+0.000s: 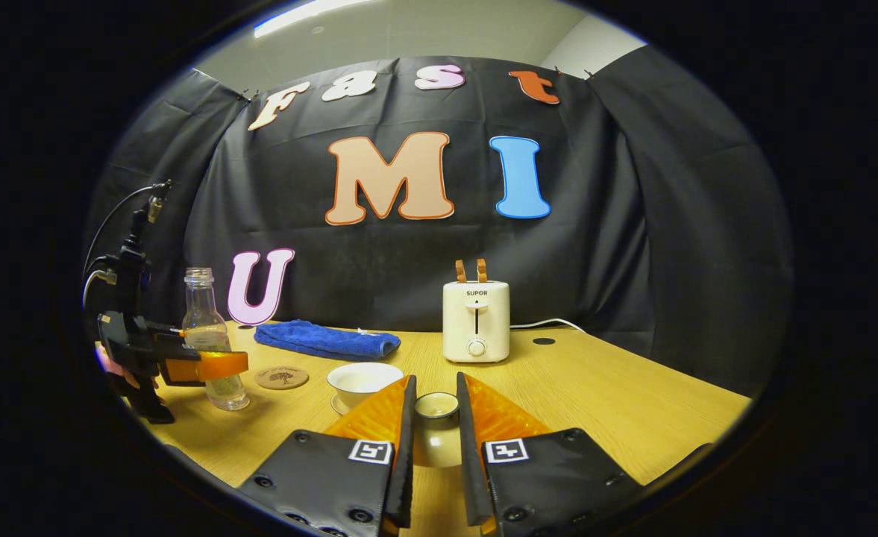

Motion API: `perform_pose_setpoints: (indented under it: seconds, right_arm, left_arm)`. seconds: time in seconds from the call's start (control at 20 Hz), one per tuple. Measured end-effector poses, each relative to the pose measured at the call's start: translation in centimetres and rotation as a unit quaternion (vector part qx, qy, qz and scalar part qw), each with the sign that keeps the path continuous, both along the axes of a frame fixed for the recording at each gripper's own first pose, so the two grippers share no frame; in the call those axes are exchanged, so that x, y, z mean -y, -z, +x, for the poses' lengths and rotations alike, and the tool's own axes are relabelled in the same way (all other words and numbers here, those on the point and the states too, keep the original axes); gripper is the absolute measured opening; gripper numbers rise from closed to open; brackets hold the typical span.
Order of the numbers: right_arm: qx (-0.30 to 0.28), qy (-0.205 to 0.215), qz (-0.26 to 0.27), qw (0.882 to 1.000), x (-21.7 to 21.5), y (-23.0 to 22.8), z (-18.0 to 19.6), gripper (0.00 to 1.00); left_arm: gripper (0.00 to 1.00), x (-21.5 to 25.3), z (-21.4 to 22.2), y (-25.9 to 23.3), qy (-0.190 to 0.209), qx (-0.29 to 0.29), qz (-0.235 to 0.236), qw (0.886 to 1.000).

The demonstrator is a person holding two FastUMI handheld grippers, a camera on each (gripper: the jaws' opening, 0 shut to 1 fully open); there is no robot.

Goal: Open the teacup lid with one hand, grasp the water bottle and pour water into the teacup with the other hand; after pouring, place the water bottle on the coaster and then close the teacup lid.

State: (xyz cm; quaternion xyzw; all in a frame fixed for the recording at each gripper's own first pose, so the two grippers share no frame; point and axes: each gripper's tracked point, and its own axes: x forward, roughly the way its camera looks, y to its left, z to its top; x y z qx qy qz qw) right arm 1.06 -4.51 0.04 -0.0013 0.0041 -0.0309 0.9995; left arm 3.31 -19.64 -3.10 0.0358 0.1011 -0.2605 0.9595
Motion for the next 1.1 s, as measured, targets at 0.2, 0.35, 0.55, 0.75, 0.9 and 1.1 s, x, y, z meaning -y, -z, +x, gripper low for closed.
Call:
perform_pose_setpoints:
  seconds: [0.2,0.35,0.55,0.75,0.9,1.1]
  right_arm:
    - [0.001,0.003,0.000,1.000,0.2,0.0,0.0,0.31]
    - [0.000,0.003,0.000,1.000,0.3,0.0,0.0,0.31]
    - [0.001,0.005,0.000,1.000,0.6,0.0,0.1,0.31]
    - [0.002,0.017,-0.001,1.000,1.6,-0.1,0.1,0.31]
    - [0.002,0.021,-0.001,1.000,2.0,-0.1,0.1,0.31]
    - [0.002,0.025,-0.001,1.000,2.4,-0.1,0.0,0.31]
  left_arm:
    - [0.75,0.4,-0.6,0.5,0.011,-0.008,0.020,1.000]
    - [0.74,0.4,-0.3,0.2,0.010,-0.001,0.027,1.000]
    - [0.72,-0.4,0.4,0.2,-0.011,0.021,0.079,0.997]
    - [0.72,-1.8,2.1,-0.2,-0.027,0.041,0.156,0.986]
    - [0.72,-2.9,3.7,-1.6,-0.041,0.074,0.224,0.971]
    - [0.72,-3.3,5.4,-4.2,-0.045,0.138,0.318,0.937]
